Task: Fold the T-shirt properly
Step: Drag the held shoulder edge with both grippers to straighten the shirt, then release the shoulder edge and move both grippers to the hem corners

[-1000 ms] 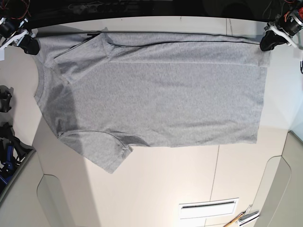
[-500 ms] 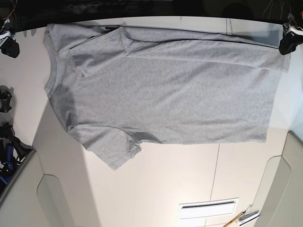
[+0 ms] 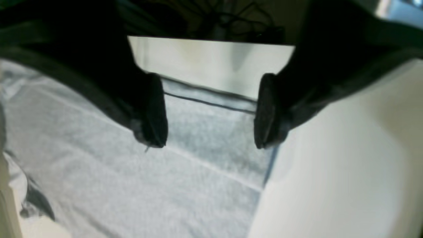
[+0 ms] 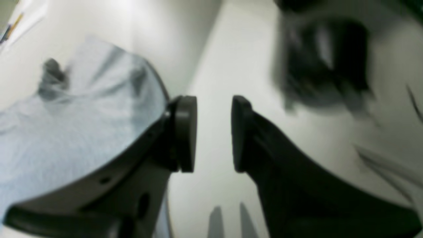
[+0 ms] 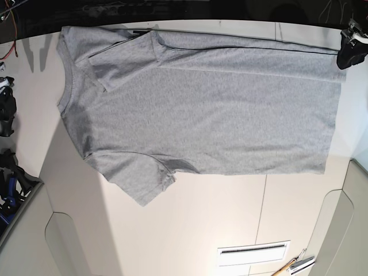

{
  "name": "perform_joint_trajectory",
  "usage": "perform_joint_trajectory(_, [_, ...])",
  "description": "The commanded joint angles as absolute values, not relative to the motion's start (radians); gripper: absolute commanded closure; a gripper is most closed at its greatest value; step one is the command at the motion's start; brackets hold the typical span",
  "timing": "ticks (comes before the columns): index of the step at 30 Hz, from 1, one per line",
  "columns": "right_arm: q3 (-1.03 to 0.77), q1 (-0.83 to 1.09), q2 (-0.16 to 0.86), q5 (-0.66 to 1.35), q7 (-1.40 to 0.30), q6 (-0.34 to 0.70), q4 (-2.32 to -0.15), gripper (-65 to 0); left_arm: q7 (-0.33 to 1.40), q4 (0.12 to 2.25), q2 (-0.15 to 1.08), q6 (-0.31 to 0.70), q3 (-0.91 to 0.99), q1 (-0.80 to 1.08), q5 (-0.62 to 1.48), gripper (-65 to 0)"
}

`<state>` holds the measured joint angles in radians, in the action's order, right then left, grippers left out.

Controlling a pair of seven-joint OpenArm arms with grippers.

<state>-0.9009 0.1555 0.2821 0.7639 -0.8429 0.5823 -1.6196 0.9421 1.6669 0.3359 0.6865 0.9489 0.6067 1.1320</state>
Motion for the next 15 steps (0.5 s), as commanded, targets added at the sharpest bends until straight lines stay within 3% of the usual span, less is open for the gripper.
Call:
perform_joint_trajectory(1, [-0.888, 0.134, 0.303, 0.761, -0.809, 0.586, -1.629, -18.2, 0.916, 1.682, 0.359, 0.698, 0.964, 0.615, 1.139, -44.4])
perform_joint_trajectory(7, [-0.769, 0.036, 0.303, 0.654, -0.764, 0.571, -1.623, -28.7, 0.902, 1.682, 0.407, 0.698, 1.018, 0.615, 1.132, -44.4])
perform_joint_trajectory(15, [-0.596, -0.110, 0.303, 0.534, -0.674, 0.553, -1.448, -29.4, 0.879, 1.682, 0.486, 0.698, 1.027, 0.551, 1.106, -44.4])
